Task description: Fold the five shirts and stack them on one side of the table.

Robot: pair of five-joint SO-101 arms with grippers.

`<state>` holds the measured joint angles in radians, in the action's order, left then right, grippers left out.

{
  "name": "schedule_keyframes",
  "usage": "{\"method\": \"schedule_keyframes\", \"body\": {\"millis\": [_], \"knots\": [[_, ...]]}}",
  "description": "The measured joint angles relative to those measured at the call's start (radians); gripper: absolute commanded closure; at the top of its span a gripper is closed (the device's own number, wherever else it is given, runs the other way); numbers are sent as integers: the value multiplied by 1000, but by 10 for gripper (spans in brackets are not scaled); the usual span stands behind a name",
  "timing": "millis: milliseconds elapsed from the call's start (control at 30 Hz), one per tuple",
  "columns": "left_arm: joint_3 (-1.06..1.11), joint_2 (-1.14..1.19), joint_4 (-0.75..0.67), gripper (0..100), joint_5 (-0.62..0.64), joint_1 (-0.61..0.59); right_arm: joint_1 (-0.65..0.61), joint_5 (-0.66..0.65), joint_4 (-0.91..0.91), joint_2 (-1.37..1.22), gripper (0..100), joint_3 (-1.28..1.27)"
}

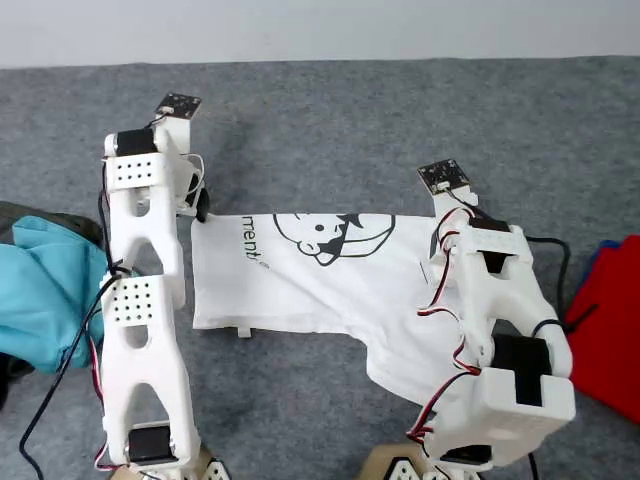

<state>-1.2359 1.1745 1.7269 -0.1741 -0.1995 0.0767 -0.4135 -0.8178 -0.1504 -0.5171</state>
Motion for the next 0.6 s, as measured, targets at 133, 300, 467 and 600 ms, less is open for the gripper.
{"method": "schedule_keyframes", "body": {"millis": [133,300,467,600], "knots": [[-57,0,0,839,0,-38,0,0,0,0,990,0],[-114,0,0,839,0,-54,0,0,0,0,990,0],[-120,0,0,839,0,-46,0,0,0,0,990,0],[-120,0,0,838,0,-2,0,0,0,0,990,0]]}}
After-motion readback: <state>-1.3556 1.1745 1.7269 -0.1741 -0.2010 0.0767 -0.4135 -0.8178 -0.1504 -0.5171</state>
